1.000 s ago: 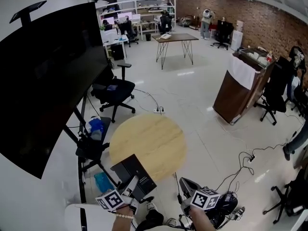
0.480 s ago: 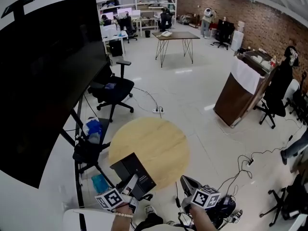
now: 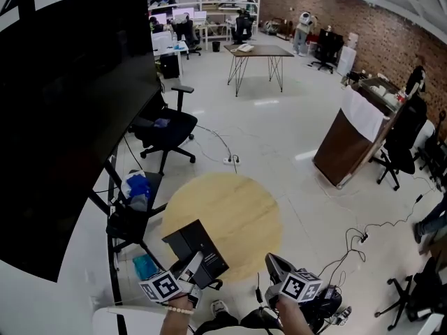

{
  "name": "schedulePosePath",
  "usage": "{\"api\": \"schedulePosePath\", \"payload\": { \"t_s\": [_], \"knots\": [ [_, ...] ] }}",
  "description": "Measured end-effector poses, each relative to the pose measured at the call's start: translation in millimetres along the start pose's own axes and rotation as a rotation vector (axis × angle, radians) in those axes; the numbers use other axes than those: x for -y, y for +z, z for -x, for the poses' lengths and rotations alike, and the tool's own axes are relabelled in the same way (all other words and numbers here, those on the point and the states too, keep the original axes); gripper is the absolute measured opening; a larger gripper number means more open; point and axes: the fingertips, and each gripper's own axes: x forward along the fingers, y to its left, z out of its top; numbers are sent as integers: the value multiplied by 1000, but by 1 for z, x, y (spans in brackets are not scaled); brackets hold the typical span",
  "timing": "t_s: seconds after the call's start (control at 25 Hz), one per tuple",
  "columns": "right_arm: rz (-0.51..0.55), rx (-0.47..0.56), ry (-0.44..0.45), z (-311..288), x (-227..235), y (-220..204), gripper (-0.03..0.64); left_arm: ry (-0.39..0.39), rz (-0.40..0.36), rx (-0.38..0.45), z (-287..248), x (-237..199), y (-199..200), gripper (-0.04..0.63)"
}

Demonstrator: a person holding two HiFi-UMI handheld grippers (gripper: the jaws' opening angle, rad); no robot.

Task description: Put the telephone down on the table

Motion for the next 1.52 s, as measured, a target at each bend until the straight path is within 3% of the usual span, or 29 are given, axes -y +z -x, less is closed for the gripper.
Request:
{"api": "schedulePosePath", "payload": {
  "t_s": [0.64, 1.28, 1.52],
  "knots": [
    [11, 9, -14, -28, 0, 18, 5, -42, 5, -33, -31, -6, 18, 170],
    [11, -51, 19, -64, 18, 33, 5, -30, 45, -167, -75, -55, -26, 169],
    [13, -81, 29, -81, 29, 37, 5, -93, 59, -228, -107, -78, -47, 168]
  ]
}}
